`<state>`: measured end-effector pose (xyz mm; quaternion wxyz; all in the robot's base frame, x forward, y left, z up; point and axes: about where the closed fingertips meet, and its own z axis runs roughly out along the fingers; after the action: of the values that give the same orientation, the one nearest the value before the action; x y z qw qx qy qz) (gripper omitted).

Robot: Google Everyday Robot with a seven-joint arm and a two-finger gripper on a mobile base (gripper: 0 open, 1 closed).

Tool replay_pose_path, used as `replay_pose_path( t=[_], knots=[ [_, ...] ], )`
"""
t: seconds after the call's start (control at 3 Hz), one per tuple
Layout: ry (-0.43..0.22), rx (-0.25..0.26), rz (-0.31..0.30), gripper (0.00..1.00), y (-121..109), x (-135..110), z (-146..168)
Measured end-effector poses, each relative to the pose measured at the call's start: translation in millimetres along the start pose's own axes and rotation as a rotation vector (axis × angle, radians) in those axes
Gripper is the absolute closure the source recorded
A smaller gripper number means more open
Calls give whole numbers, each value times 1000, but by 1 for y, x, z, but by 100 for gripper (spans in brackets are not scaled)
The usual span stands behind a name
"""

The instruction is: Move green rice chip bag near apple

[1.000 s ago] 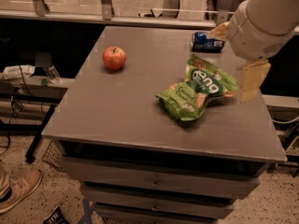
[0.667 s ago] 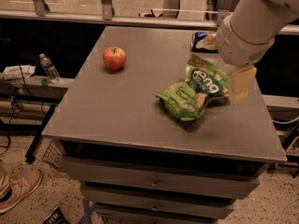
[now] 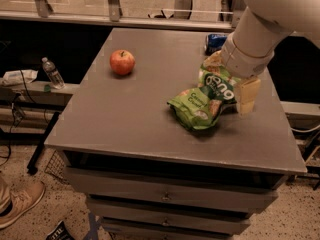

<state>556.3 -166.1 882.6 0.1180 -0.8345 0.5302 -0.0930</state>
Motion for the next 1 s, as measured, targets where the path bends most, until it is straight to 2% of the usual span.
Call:
replay_pose_path(
  t=[0.33,1.0],
  knots=[
    [-21,-26,-13,21,0,1,15],
    [-58,-59,-31,67,-1,-1,30]
  ],
)
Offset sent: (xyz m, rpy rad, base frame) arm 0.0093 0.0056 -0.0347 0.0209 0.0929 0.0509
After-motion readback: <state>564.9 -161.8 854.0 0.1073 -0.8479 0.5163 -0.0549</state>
